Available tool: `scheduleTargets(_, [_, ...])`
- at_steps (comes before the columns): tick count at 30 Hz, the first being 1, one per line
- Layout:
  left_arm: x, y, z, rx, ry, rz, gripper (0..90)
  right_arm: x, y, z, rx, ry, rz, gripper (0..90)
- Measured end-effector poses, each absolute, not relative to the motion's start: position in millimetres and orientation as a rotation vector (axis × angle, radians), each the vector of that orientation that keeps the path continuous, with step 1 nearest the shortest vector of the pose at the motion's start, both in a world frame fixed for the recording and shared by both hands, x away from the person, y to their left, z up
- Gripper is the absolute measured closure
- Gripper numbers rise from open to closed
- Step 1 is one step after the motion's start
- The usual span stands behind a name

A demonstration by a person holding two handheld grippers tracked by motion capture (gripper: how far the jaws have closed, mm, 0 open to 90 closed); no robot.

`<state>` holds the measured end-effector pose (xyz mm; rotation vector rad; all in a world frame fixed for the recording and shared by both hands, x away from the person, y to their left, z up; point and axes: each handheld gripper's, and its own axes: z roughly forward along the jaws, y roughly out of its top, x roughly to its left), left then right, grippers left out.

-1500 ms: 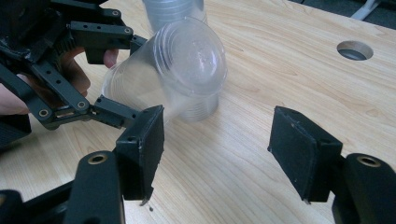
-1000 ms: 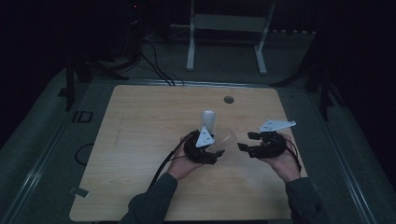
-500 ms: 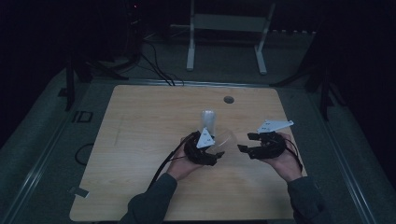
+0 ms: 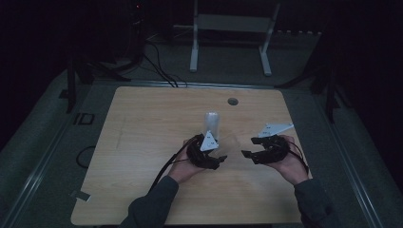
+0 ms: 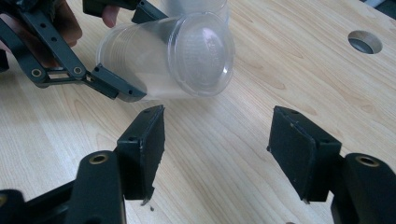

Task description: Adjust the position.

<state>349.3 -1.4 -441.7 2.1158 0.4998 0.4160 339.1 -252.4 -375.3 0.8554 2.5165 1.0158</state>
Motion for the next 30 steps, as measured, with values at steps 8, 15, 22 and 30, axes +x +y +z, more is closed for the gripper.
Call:
scheduleTargets(8, [350.1,-1.7,-440.4,2.118,0.498,0.404,30.9,338.7,-251.3,-372.4,0.828,2.522,1.001,35.9])
scheduleTargets(15, [350.8,-0.4,-440.3,2.137,0.489,0.396,30.9,338.3,-250.4,-370.8,0.811,2.536,0.979,35.9])
scheduleTargets(22, [351.1,-1.5,-439.3,2.155,0.473,0.389,30.9,338.4,-248.3,-369.1,0.780,2.555,0.955,35.9])
scheduleTargets(30, [352.1,-3.0,-436.4,2.173,0.457,0.387,30.9,340.4,-248.2,-365.7,0.766,2.576,0.922,35.9])
